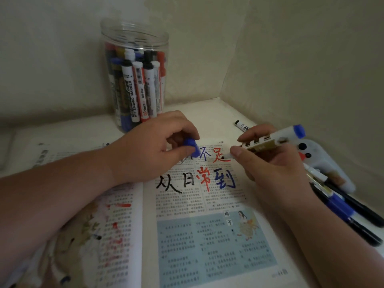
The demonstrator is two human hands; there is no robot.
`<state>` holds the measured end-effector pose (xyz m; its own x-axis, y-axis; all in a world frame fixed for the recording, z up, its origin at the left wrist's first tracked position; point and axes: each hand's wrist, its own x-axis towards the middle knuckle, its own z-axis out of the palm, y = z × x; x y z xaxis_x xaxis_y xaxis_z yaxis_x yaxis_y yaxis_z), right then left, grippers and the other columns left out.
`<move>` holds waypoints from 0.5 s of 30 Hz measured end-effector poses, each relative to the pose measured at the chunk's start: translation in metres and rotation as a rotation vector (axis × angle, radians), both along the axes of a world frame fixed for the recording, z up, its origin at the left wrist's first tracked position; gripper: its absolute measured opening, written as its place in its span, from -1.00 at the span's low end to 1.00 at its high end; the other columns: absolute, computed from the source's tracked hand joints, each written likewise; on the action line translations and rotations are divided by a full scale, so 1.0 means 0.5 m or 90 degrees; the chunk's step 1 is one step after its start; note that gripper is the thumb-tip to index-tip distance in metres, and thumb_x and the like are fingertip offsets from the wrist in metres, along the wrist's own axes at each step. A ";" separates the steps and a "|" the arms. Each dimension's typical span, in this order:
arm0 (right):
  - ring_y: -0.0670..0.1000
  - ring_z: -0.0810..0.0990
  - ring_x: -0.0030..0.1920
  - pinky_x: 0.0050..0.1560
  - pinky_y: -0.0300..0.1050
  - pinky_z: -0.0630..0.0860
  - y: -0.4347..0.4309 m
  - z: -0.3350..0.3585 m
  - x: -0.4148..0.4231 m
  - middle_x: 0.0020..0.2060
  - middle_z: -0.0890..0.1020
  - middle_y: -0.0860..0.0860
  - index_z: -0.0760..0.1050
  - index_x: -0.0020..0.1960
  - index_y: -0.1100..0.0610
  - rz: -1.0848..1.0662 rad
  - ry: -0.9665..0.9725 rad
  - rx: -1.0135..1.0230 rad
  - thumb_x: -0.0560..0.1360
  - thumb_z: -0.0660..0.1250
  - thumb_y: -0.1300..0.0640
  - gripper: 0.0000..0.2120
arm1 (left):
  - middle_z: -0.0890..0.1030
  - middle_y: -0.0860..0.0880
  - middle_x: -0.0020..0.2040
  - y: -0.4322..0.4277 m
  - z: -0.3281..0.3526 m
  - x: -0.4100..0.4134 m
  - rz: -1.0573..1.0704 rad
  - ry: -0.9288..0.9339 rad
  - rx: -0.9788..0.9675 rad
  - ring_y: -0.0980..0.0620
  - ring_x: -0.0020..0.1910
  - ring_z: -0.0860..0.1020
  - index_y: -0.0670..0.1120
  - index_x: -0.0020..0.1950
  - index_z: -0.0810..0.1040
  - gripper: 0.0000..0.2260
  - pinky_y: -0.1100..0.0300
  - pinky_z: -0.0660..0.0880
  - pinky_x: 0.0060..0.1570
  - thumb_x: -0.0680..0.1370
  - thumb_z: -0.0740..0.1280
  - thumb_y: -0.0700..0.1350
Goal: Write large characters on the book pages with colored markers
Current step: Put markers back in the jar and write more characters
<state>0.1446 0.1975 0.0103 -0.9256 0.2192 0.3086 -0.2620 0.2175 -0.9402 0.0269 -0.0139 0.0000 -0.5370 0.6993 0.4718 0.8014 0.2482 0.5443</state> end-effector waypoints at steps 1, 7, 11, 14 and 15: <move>-0.18 0.48 -0.47 -0.39 -0.40 0.39 -0.002 -0.001 -0.001 -0.45 0.52 -0.11 0.51 0.01 0.32 -0.004 0.003 0.016 0.50 0.43 0.36 -0.87 | 0.55 0.12 -0.04 -0.001 0.000 0.000 -0.001 -0.020 0.000 0.10 -0.04 0.57 0.01 0.05 0.58 -0.83 0.30 0.51 0.00 0.52 0.47 -0.17; -0.14 0.46 -0.44 -0.39 -0.35 0.36 -0.004 -0.003 -0.004 -0.46 0.54 -0.11 0.61 -0.06 0.20 -0.015 -0.010 -0.022 0.48 0.44 0.25 -0.95 | 0.52 0.19 -0.09 -0.004 -0.004 -0.003 0.003 0.083 -0.156 0.21 -0.05 0.48 0.09 0.03 0.50 -0.80 0.38 0.38 -0.08 0.49 0.47 -0.06; 0.14 0.35 -0.31 -0.40 -0.23 0.30 -0.008 -0.003 -0.004 -0.36 0.45 0.22 0.68 -0.17 0.04 -0.022 -0.017 -0.086 0.44 0.34 0.15 -0.86 | 0.51 0.22 0.03 0.003 -0.006 -0.008 -0.012 0.117 -0.234 0.25 0.01 0.39 0.14 0.35 0.49 -0.66 0.33 0.32 0.10 0.59 0.29 0.18; 0.14 0.36 -0.28 -0.35 -0.17 0.31 -0.012 -0.002 -0.005 -0.34 0.44 0.26 0.63 -0.23 0.00 -0.038 -0.020 -0.110 0.42 0.33 0.18 -0.86 | 0.49 0.16 0.05 0.007 -0.006 -0.006 -0.031 0.087 -0.237 0.20 0.04 0.42 0.07 0.32 0.54 -0.68 0.28 0.36 0.13 0.63 0.19 0.13; 0.13 0.35 -0.30 -0.34 -0.15 0.31 -0.012 -0.002 -0.006 -0.35 0.44 0.21 0.60 -0.24 0.01 -0.041 -0.015 -0.123 0.42 0.34 0.20 -0.87 | 0.48 0.17 0.05 0.006 -0.004 -0.004 -0.033 0.067 -0.220 0.20 0.04 0.44 0.07 0.29 0.54 -0.72 0.35 0.36 0.11 0.65 0.20 0.10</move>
